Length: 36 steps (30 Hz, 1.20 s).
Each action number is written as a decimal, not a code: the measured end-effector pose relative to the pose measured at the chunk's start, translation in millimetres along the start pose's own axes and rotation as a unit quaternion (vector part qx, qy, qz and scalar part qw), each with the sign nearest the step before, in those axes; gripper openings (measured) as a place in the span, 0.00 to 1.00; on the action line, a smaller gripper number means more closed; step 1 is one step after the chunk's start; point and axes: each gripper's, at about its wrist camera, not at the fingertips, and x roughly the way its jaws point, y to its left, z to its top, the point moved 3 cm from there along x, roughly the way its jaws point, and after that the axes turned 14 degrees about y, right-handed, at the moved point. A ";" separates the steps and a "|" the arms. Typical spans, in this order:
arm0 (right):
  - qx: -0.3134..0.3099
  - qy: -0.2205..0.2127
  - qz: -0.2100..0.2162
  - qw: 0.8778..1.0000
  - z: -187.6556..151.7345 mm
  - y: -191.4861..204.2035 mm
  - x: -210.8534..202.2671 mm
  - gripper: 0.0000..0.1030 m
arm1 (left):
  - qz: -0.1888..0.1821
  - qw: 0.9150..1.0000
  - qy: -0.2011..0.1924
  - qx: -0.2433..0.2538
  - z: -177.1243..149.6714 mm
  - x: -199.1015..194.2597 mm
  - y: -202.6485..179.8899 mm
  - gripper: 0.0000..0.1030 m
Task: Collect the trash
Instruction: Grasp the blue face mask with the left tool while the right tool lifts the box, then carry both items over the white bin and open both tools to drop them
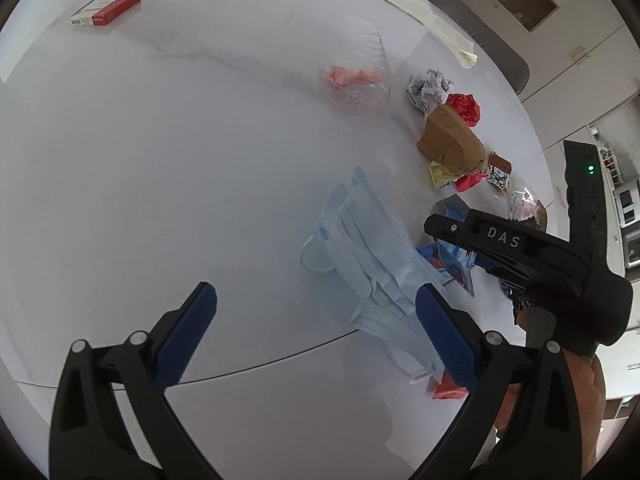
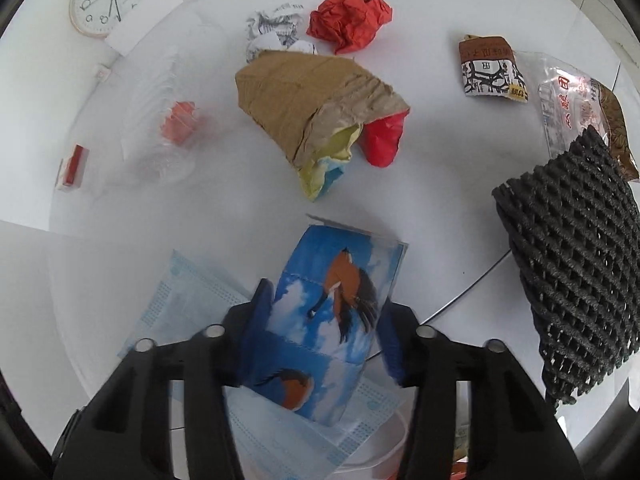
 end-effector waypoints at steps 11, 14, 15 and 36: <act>-0.030 -0.065 0.043 0.997 -11.2 -25.5 -50.8 0.47 | -0.018 0.998 0.047 -0.044 19.5 42.1 -18.8 0.66; -0.044 -0.087 0.037 0.995 -19.4 -30.4 -74.5 0.47 | -0.024 0.996 0.054 -0.067 23.7 49.2 -18.9 0.49; -0.047 -0.095 0.034 0.994 -22.0 -33.6 -83.1 0.47 | -0.027 0.996 0.048 -0.071 25.4 48.8 -19.6 0.41; 0.098 -0.202 -0.078 0.971 -140.7 -245.6 -189.2 0.47 | 0.009 0.995 -0.093 0.046 12.8 -68.9 -88.3 0.02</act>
